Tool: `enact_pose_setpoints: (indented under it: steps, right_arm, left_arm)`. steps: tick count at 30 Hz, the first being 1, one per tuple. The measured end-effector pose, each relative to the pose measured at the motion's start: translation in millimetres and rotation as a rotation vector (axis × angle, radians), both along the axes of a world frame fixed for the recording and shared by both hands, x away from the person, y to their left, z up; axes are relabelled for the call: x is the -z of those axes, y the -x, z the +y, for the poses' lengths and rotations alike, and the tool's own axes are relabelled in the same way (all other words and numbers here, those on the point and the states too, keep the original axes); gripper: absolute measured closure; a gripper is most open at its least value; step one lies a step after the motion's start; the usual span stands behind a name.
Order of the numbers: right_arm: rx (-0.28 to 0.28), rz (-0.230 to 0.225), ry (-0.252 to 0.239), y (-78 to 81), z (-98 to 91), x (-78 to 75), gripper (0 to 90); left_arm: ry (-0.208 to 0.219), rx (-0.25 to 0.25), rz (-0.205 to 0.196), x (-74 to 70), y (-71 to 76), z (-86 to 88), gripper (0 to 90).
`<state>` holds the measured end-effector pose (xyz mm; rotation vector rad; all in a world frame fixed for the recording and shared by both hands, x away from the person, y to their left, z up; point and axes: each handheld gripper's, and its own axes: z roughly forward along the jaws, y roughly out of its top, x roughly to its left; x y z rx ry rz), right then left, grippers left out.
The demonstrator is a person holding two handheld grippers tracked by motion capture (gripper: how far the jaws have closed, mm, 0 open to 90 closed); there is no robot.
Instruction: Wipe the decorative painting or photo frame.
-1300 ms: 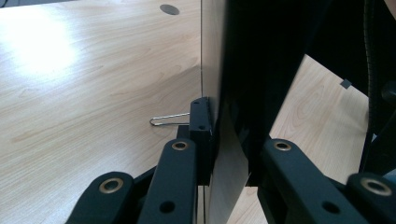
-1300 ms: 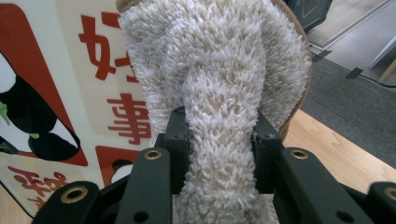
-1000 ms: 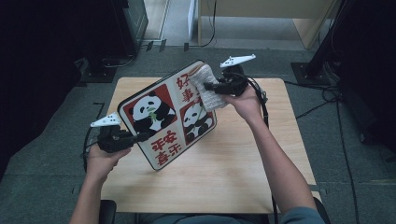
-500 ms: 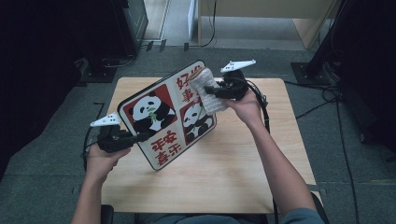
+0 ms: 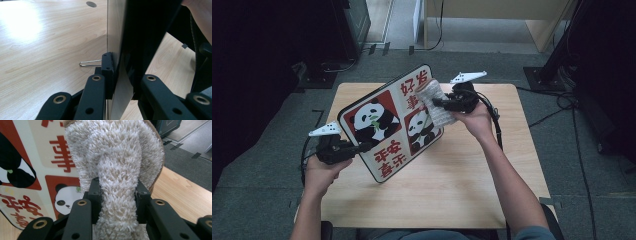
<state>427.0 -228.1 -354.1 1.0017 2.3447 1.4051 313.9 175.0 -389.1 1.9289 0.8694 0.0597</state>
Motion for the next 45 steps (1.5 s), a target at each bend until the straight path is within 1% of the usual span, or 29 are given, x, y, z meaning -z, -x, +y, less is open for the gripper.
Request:
enact_pose_setpoints:
  steps: [3,6,8,12,13,14,16,19,21,27,30,33,35,39,41,44,45]
  right_arm:
    - [0.000,0.025,-0.008,0.4,-2.4,6.1,67.7]
    - [0.002,0.022,-0.007,2.1,-3.8,10.7,67.8]
    - [0.002,0.025,-0.005,2.5,-4.2,12.1,67.8]
    - [0.002,0.038,0.003,3.6,-6.8,15.6,67.8]
    - [0.005,0.042,0.005,4.2,-8.0,16.9,67.8]
    - [0.004,0.045,0.005,4.8,-8.4,17.8,67.8]
    - [0.003,0.039,0.002,5.8,-8.4,19.1,67.8]
    - [0.009,0.046,0.010,8.4,-8.6,23.2,67.8]
    - [0.006,0.041,0.008,8.2,-8.9,24.2,67.8]
    - [0.007,0.064,0.015,10.2,-9.7,29.2,67.8]
    - [0.007,0.055,0.013,10.9,-10.1,30.8,67.8]
    - [0.006,0.066,0.016,11.1,-11.2,34.5,67.8]
    - [0.008,0.073,0.008,11.5,-12.2,38.5,67.8]
    - [0.006,0.078,0.014,12.1,-12.3,42.0,67.8]
    - [0.007,0.092,0.019,12.6,-12.3,43.6,67.8]
    - [0.009,0.099,0.021,13.3,-12.0,46.3,67.8]
    - [0.008,0.090,0.021,14.5,-11.9,49.2,67.8]
  left_arm:
    - [-0.005,-0.004,0.005,-0.8,0.5,-0.6,80.7]
    - [-0.007,0.001,0.003,-1.0,0.7,-0.6,80.5]
    - [-0.002,0.001,0.007,-0.9,0.3,0.0,80.1]
    - [0.005,0.004,0.002,-1.2,0.3,0.8,79.5]
    - [0.019,0.001,-0.003,-1.9,0.5,2.4,79.1]
    - [0.021,0.003,-0.008,-2.1,0.4,3.3,78.8]
    - [0.028,0.001,-0.006,-2.4,0.4,4.3,78.2]
    - [0.031,-0.002,-0.012,-3.4,0.5,5.3,77.8]
    - [0.030,-0.001,-0.013,-3.8,0.6,5.4,77.8]
    - [0.022,-0.003,-0.021,-5.4,1.2,6.1,77.8]
    - [0.022,-0.003,-0.023,-5.3,1.0,6.1,77.7]
    - [0.024,-0.005,-0.023,-5.4,0.8,5.4,77.7]
    - [0.024,-0.005,-0.024,-5.6,0.8,5.2,77.7]
    - [0.023,-0.004,-0.023,-5.6,0.4,5.4,77.7]
    - [0.022,-0.004,-0.024,-5.6,0.5,5.3,77.8]
    - [0.027,-0.005,-0.024,-5.7,0.2,5.8,77.5]
    - [0.026,-0.003,-0.024,-5.8,0.0,5.7,77.5]
